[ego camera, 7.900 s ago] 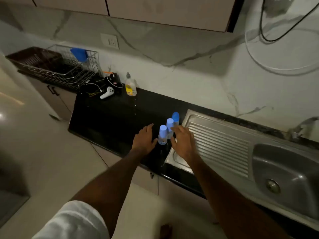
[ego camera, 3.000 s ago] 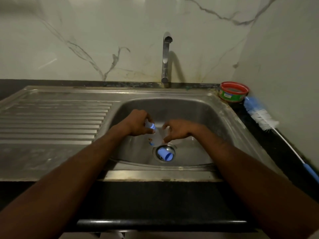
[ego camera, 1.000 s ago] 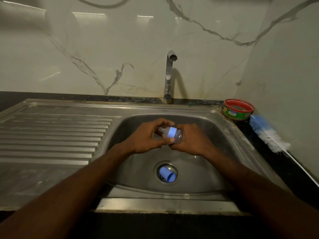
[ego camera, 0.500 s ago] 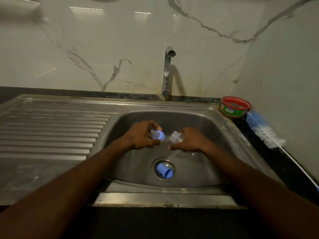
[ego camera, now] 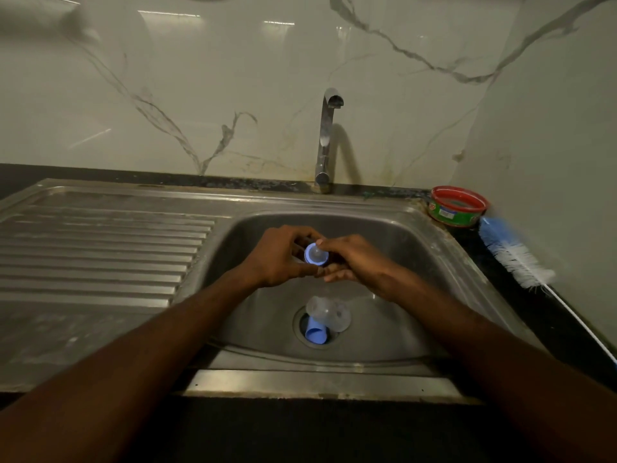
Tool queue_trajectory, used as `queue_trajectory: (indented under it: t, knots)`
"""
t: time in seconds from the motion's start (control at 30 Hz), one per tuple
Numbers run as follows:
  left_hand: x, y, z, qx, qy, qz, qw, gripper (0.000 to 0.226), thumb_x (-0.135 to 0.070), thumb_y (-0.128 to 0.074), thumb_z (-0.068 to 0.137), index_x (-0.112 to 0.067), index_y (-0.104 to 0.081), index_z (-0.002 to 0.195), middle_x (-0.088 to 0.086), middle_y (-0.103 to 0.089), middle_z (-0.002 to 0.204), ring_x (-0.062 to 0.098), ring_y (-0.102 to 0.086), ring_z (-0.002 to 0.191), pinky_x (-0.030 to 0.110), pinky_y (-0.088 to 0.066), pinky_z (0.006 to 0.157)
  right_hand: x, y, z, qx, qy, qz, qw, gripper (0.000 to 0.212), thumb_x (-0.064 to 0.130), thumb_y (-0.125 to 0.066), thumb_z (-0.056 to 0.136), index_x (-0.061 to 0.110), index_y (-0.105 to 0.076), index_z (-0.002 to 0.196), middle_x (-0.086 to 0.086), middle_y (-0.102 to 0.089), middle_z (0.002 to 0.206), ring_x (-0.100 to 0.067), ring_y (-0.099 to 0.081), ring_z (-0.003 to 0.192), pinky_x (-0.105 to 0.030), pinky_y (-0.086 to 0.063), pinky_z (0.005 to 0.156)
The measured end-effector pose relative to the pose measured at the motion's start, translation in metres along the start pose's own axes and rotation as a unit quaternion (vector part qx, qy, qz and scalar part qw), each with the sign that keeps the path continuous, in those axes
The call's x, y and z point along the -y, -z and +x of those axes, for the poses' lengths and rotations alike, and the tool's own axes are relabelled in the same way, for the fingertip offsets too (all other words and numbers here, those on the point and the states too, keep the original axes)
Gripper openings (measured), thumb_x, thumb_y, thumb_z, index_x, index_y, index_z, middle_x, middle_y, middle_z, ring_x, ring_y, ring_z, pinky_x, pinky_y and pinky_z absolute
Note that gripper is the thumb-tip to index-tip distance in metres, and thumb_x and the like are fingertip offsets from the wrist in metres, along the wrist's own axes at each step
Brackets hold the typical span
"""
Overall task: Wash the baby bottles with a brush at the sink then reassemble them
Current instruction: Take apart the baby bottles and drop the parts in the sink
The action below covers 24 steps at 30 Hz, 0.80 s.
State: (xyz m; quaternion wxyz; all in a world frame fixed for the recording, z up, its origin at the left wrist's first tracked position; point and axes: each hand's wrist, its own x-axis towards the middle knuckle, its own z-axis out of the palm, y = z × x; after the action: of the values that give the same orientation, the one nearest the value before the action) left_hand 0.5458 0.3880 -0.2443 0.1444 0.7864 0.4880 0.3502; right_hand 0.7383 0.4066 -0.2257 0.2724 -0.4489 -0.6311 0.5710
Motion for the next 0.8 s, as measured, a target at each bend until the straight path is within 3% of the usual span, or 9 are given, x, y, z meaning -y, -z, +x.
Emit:
queue_trajectory:
  t: [0.13, 0.23, 0.33, 0.5, 0.67, 0.8]
  knots:
    - [-0.001, 0.001, 0.001, 0.001, 0.028, -0.028, 0.999, 0.052, -0.034, -0.088, 0.075, -0.026, -0.070, 0.123, -0.010, -0.074, 0.108, -0.002, -0.069, 0.096, 0.013, -0.054, 0.086, 0.003, 0.003, 0.000, -0.021, 0.004, 0.084, 0.996, 0.031, 0.021, -0.061, 0.097, -0.002, -0.065, 0.118, -0.023, -0.075, 0.098, -0.032, -0.075, 0.088, -0.033, -0.061, 0.076]
    - [-0.002, -0.002, 0.003, 0.015, 0.103, -0.101, 0.989, 0.053, -0.030, -0.082, 0.083, -0.024, -0.063, 0.132, -0.006, -0.072, 0.113, 0.002, -0.070, 0.099, 0.020, -0.058, 0.085, 0.002, 0.006, 0.002, -0.045, -0.014, 0.122, 0.991, 0.028, 0.014, -0.062, 0.095, -0.006, -0.064, 0.115, -0.025, -0.075, 0.095, -0.031, -0.075, 0.087, -0.032, -0.062, 0.077]
    - [-0.006, -0.003, 0.003, 0.023, 0.142, -0.160, 0.977, 0.032, -0.030, -0.071, 0.093, -0.022, -0.067, 0.124, -0.006, -0.071, 0.110, 0.004, -0.070, 0.098, 0.018, -0.058, 0.076, 0.002, 0.010, 0.003, -0.059, -0.023, 0.139, 0.988, 0.026, 0.013, -0.065, 0.095, -0.005, -0.064, 0.113, -0.022, -0.076, 0.091, -0.029, -0.076, 0.082, -0.032, -0.063, 0.077]
    - [-0.012, -0.003, 0.001, 0.033, 0.155, -0.186, 0.970, 0.031, -0.029, -0.072, 0.092, -0.019, -0.067, 0.122, -0.005, -0.072, 0.104, 0.003, -0.071, 0.093, 0.021, -0.059, 0.075, 0.002, 0.009, 0.000, -0.030, -0.012, 0.145, 0.989, 0.027, 0.015, -0.062, 0.099, -0.003, -0.065, 0.118, -0.019, -0.076, 0.096, -0.030, -0.076, 0.089, -0.030, -0.063, 0.077]
    - [-0.008, -0.001, 0.003, -0.037, 0.181, -0.228, 0.956, 0.029, -0.028, -0.077, 0.090, -0.014, -0.074, 0.115, 0.002, -0.078, 0.093, 0.014, -0.076, 0.087, 0.028, -0.062, 0.076, 0.004, 0.006, 0.001, -0.034, 0.033, 0.141, 0.989, 0.022, 0.009, -0.061, 0.097, -0.007, -0.068, 0.112, -0.024, -0.075, 0.096, -0.030, -0.075, 0.088, -0.034, -0.061, 0.083]
    - [-0.016, 0.004, 0.001, -0.066, 0.187, -0.247, 0.949, 0.027, -0.025, -0.078, 0.087, -0.008, -0.075, 0.108, 0.004, -0.078, 0.086, 0.016, -0.077, 0.079, 0.023, -0.060, 0.069, 0.002, 0.004, 0.003, -0.026, 0.049, 0.106, 0.993, 0.031, 0.018, -0.065, 0.098, -0.006, -0.065, 0.117, -0.022, -0.075, 0.099, -0.033, -0.075, 0.094, -0.039, -0.060, 0.090]
